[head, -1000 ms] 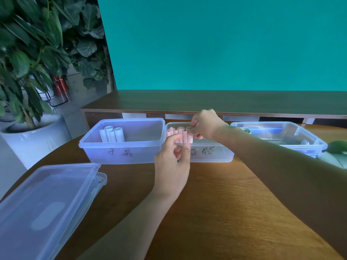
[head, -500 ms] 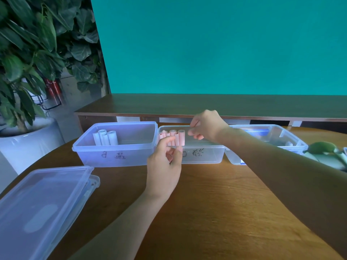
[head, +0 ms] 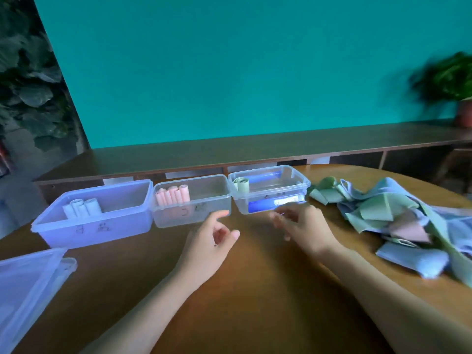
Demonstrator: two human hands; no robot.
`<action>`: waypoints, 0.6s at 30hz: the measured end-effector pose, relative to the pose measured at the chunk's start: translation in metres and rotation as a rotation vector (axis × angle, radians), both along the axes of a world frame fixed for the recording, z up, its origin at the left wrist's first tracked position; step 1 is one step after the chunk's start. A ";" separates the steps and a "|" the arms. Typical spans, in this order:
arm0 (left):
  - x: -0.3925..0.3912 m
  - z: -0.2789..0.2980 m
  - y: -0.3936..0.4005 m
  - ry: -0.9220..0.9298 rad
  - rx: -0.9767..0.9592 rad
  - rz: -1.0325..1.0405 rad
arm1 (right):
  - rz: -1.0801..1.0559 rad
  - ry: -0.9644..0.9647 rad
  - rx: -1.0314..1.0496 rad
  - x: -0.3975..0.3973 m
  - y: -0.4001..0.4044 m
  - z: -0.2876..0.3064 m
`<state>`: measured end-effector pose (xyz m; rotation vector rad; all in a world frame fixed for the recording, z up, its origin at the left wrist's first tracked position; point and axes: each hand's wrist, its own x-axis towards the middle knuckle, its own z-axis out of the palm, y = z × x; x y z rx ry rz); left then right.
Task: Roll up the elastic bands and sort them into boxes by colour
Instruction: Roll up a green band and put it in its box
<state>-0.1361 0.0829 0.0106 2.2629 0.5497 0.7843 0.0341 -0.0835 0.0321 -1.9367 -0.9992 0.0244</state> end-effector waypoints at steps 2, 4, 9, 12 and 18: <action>0.008 -0.001 -0.016 0.063 0.021 -0.055 | -0.060 0.001 0.010 0.002 -0.026 -0.007; 0.017 -0.002 -0.030 0.091 0.025 -0.090 | -0.120 0.012 0.029 0.004 -0.049 -0.010; 0.049 -0.001 -0.071 0.096 -0.022 -0.147 | -0.221 0.050 0.078 0.007 -0.093 -0.015; 0.077 0.000 -0.101 0.053 -0.108 -0.155 | -0.266 0.088 0.094 0.013 -0.111 -0.018; 0.143 0.007 -0.140 -0.079 -0.194 -0.101 | -0.373 0.217 0.241 0.022 -0.122 -0.018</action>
